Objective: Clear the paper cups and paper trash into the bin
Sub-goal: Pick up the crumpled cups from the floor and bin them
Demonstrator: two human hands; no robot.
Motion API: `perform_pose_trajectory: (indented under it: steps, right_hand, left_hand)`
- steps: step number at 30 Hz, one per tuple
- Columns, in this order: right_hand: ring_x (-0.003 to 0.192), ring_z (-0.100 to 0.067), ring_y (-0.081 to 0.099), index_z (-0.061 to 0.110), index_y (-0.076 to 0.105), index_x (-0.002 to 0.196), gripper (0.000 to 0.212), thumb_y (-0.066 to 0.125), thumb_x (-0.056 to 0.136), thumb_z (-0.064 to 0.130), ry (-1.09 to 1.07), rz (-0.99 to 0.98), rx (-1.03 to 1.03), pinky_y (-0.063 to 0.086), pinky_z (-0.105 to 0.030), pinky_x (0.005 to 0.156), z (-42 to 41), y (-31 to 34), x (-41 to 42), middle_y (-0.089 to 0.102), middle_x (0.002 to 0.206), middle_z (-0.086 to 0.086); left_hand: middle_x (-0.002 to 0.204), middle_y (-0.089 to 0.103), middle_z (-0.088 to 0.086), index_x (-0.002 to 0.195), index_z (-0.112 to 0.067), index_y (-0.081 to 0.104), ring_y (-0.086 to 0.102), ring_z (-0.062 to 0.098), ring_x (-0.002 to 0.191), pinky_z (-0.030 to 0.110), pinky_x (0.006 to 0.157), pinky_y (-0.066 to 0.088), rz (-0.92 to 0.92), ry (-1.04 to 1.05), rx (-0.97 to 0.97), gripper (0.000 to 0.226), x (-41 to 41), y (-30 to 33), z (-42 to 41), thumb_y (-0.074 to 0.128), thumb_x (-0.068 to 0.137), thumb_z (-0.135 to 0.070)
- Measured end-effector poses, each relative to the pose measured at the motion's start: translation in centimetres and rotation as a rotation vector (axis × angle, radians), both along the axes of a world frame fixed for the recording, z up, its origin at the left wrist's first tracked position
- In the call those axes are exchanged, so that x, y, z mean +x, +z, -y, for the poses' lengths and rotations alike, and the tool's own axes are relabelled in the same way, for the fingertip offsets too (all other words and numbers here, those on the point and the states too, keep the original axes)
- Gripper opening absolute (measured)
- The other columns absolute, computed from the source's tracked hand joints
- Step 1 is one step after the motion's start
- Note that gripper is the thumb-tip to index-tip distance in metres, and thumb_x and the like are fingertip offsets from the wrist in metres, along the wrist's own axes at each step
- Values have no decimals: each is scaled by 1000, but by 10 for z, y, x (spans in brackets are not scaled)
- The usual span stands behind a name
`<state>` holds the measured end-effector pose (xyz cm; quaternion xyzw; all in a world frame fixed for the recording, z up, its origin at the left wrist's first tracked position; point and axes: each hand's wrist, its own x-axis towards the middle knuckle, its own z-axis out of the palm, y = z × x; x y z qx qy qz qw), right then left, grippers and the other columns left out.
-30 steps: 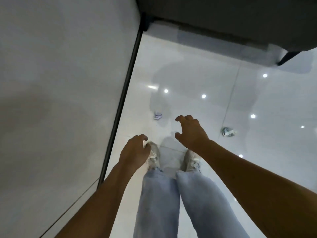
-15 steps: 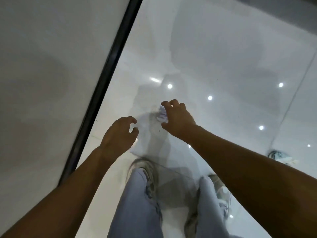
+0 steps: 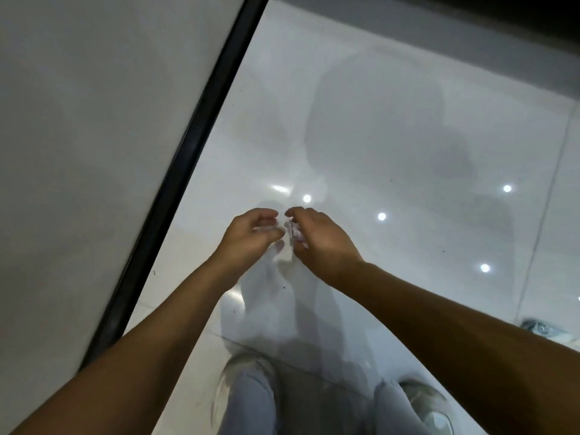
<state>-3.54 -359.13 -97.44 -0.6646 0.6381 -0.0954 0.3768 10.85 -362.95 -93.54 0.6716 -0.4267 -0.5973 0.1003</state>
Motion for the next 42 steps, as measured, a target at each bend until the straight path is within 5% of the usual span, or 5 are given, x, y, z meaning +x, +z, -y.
perform_pose_trajectory:
  steps: [5, 14, 22, 27, 42]
  right_hand:
    - [111, -22, 54, 17, 33, 141, 62, 59, 85, 10, -95, 113, -76, 48, -35, 86, 19, 28, -26, 53, 127, -5]
    - [115, -25, 52, 13, 24, 148, 75, 61, 82, 6, -243, 120, -157, 50, -40, 90, 7, 46, -87, 40, 135, -11]
    - [121, -19, 47, 19, 30, 145, 73, 69, 85, 36, -514, -5, -148, 45, -30, 94, -47, 64, -178, 41, 138, -4]
    - [125, -18, 43, 22, 36, 141, 68, 68, 84, 41, -717, -235, 18, 46, -33, 95, -120, 63, -244, 40, 140, 0]
    - [124, -36, 33, 20, 40, 137, 68, 74, 78, 23, -965, -317, 466, 38, -35, 95, -244, 18, -269, 28, 145, -12]
  left_hand:
    - [106, 68, 10, 114, -17, 61, 68, 22, 95, 35, 87, 55, -242, -12, 66, 34, -50, 19, 19, 61, 84, -2]
    - [81, 66, 3, 115, -10, 60, 68, 13, 67, 20, 62, 54, -290, -156, 53, 39, -117, 25, 30, 65, 80, 6]
    - [96, 68, 13, 105, -3, 66, 67, 23, 85, 32, 86, 55, -188, -369, -59, 28, -194, 17, 24, 71, 78, 2]
    - [84, 64, 1, 94, -8, 70, 58, 9, 72, 8, 62, 47, -162, -585, -170, 16, -251, 16, 4, 72, 79, -2]
    - [95, 66, 0, 93, -13, 70, 56, 14, 85, 23, 76, 44, -107, -969, -272, 16, -321, 8, -26, 70, 78, -7]
